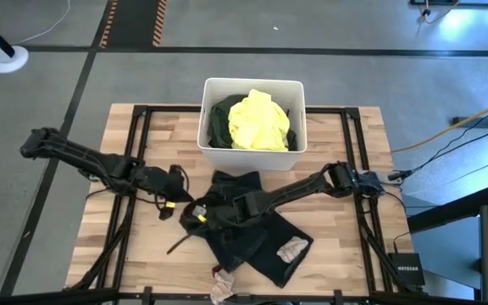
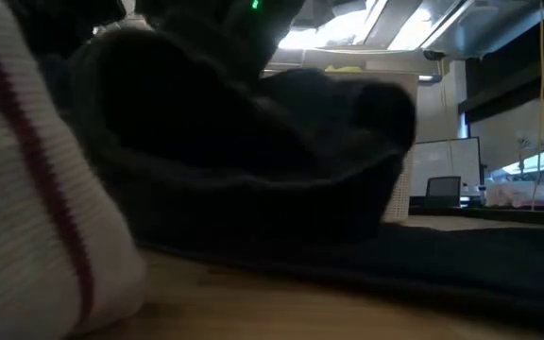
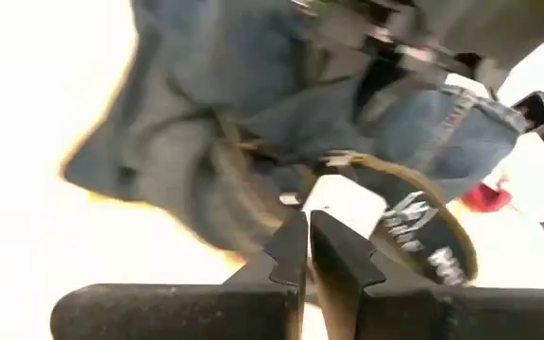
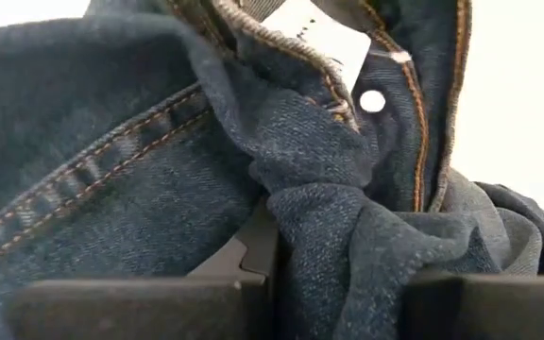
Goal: Sort clothes
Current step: Put the blue pants into the white laundry organizer
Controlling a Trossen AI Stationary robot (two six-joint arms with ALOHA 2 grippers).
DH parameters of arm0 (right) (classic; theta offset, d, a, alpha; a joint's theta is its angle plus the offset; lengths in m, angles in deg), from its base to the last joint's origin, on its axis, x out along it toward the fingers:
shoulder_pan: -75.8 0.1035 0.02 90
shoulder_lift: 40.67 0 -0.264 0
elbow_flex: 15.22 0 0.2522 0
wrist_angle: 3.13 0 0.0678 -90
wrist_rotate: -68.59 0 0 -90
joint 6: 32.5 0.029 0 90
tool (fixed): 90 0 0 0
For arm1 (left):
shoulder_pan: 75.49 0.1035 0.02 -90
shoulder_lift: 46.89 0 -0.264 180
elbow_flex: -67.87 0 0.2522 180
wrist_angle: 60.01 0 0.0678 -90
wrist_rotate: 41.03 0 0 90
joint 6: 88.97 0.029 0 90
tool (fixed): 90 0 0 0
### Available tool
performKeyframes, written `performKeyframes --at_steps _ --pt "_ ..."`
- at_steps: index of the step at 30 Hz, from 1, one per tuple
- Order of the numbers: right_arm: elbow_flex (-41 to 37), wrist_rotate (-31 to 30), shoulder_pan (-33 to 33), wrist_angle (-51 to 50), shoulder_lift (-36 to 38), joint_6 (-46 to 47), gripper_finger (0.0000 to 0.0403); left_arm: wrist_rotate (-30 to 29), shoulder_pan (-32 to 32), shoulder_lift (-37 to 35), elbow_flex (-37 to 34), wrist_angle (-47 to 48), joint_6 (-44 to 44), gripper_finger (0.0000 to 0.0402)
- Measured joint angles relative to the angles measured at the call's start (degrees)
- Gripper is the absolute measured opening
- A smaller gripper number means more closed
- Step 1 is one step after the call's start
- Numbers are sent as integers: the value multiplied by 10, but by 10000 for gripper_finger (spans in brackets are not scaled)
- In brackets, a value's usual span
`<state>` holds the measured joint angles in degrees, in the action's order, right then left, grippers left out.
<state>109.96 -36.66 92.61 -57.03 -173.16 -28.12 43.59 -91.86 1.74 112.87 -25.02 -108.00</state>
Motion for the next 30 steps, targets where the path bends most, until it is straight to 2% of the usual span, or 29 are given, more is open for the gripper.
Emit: performKeyframes --at_steps 2,6,11,15,22,26,30 --pt "-1 -2 9 -6 15 3 68 -23 -2 -19 3 21 -3 13" --pt "-2 -45 24 -7 63 4 68 -95 -2 -57 3 50 -6 13" --pt "-1 -122 36 1 133 -4 68 -164 -2 -82 2 69 -16 13" --pt "-1 -191 38 25 186 -32 68 -173 -2 -84 2 70 -15 13" --pt "0 -294 26 136 263 -141 68 -174 -2 -83 1 69 -12 13" --pt "1 -343 9 234 301 -220 68 -174 -2 -81 0 67 -12 13" --pt "1 -381 -16 369 323 -343 68 -174 -2 -82 0 67 -12 13"
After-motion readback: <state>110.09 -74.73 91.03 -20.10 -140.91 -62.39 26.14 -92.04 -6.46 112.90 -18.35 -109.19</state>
